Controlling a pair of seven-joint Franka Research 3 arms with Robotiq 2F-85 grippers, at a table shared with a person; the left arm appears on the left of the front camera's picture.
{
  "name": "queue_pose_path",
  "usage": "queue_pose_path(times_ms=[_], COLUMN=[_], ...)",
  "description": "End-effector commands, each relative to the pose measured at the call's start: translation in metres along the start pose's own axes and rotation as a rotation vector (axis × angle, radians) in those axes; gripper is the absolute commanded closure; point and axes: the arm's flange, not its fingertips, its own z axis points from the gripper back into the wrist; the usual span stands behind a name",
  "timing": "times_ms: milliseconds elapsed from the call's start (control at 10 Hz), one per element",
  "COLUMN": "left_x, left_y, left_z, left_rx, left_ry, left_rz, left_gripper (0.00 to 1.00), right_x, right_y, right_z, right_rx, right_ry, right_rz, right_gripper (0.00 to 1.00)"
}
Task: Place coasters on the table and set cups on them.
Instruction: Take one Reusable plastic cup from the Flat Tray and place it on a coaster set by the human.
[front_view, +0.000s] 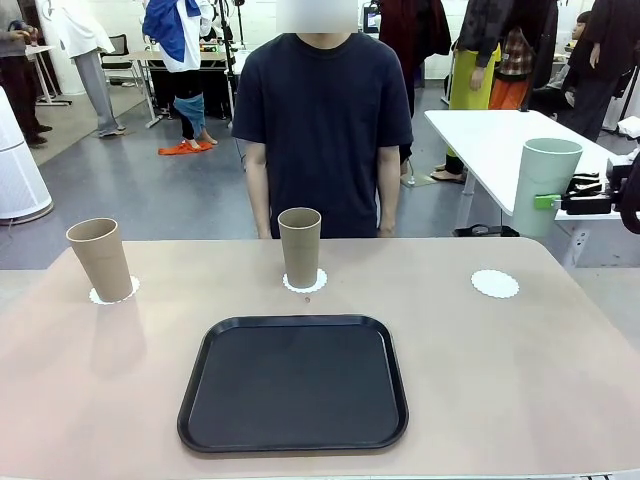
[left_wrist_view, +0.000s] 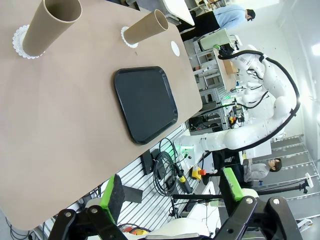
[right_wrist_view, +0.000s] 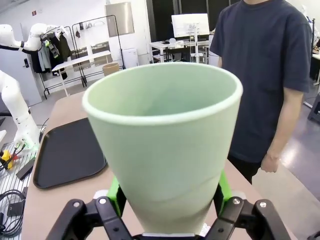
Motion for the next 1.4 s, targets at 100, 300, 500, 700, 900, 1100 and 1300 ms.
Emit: queue_pose_path(times_ms=[100, 300, 500, 700, 900, 1100, 1300], left_x=[-0.001, -0.001, -0.001, -0.001, -0.001, -0.001, -0.001], left_y=[-0.001, -0.001, -0.001, -0.001, -0.001, -0.001, -0.001], left_z=[0.000, 0.000, 0.000, 0.000, 0.000, 0.000, 0.000], left_rx=[0.001, 0.001, 0.001, 0.001, 0.001, 0.001, 0.001], left_ry=[-0.005, -0.005, -0.005, -0.005, -0.005, -0.005, -0.005], left_rz=[-0.002, -0.002, -0.002, -0.002, -0.002, -0.002, -0.002], left_gripper=[0.00, 0.00, 0.00, 0.00, 0.00, 0.00, 0.00], right_x=[0.001, 0.000, -0.030, -0.050, -0.059, -0.072, -0.086], right_y=[0.006, 0.000, -0.032, -0.041, -0.047, -0.050, -0.050], right_z=[0.002, 0.001, -0.005, -0.014, -0.029, -0.046, -0.060], right_rx=[0.003, -0.001, 0.074, 0.111, 0.119, 0.140, 0.170], right_ry=[0.005, 0.000, -0.083, -0.079, -0.033, -0.014, -0.013], right_rz=[0.006, 0.001, 0.024, 0.047, 0.027, 0.030, 0.057], right_gripper=[0.16, 0.16, 0.16, 0.16, 0.16, 0.16, 0.16])
